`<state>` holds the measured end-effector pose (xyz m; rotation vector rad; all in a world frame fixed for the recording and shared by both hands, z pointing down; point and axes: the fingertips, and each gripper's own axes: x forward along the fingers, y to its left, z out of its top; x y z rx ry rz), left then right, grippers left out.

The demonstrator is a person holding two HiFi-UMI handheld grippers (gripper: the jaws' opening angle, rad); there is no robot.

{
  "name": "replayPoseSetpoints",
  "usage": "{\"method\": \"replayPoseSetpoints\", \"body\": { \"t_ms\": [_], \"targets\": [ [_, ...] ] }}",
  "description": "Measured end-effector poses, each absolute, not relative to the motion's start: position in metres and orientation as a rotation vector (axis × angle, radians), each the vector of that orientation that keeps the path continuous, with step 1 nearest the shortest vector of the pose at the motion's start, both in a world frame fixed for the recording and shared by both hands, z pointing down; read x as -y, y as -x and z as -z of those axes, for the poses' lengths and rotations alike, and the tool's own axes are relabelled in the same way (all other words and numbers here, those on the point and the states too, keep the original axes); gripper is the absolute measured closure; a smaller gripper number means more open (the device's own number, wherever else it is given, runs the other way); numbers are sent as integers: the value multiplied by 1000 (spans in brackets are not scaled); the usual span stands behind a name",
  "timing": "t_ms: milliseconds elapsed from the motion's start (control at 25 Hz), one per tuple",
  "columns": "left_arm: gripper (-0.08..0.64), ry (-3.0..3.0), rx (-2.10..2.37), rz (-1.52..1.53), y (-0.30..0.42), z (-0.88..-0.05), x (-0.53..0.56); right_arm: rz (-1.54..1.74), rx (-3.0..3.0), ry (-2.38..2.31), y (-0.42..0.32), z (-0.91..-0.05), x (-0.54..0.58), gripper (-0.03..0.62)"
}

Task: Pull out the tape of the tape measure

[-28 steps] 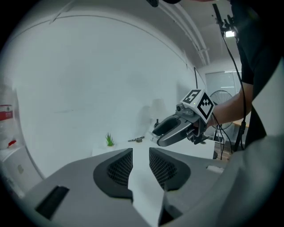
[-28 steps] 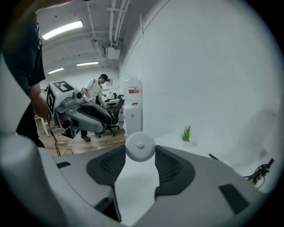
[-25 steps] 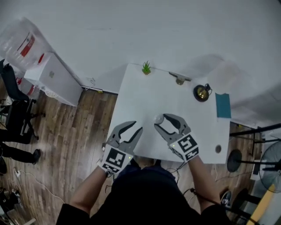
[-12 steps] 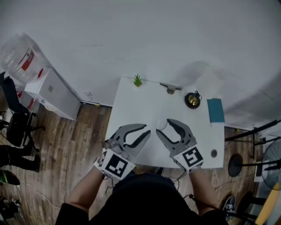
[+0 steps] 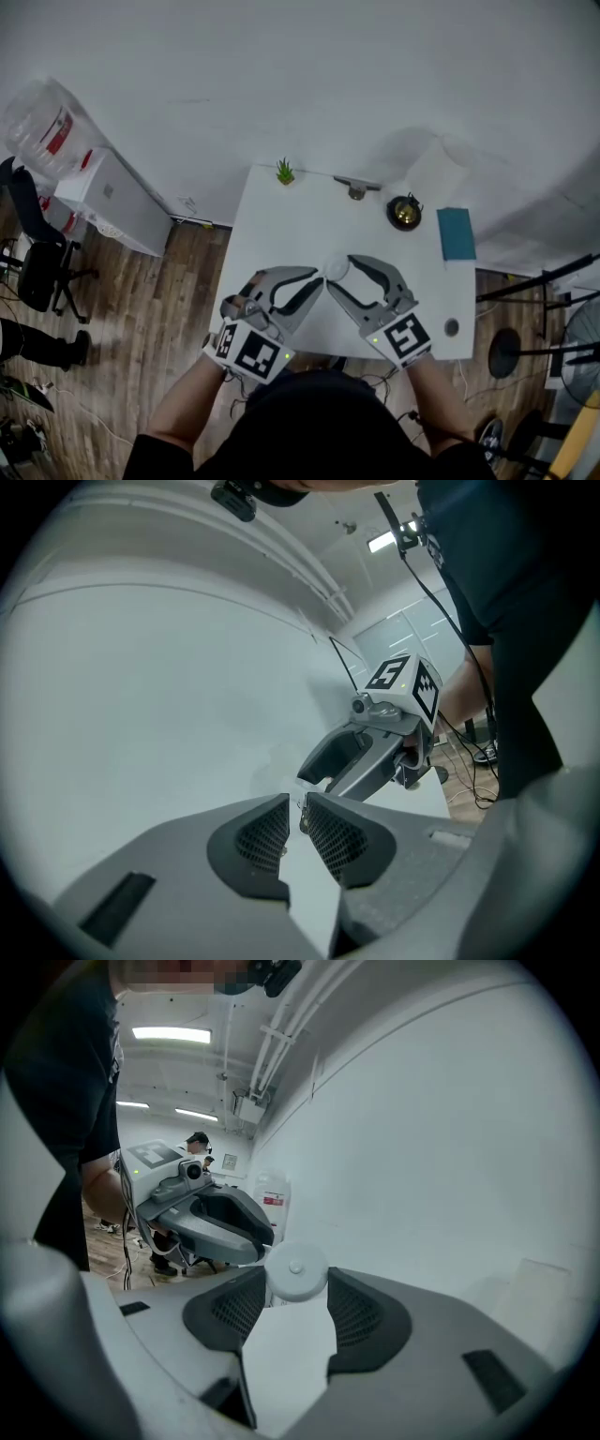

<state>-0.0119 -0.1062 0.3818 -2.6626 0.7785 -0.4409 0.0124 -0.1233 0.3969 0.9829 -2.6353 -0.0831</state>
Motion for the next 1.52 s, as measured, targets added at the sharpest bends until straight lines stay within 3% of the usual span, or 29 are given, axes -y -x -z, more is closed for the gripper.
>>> {"method": "replayPoseSetpoints", "body": {
  "t_ms": [360, 1520],
  "targets": [
    [549, 2687, -760, 456, -7, -385, 106, 69, 2656, -961, -25, -397, 123, 377],
    [551, 2640, -780, 617, 13, -410, 112, -5, 2531, -1025, -55, -429, 145, 379]
  ]
}}
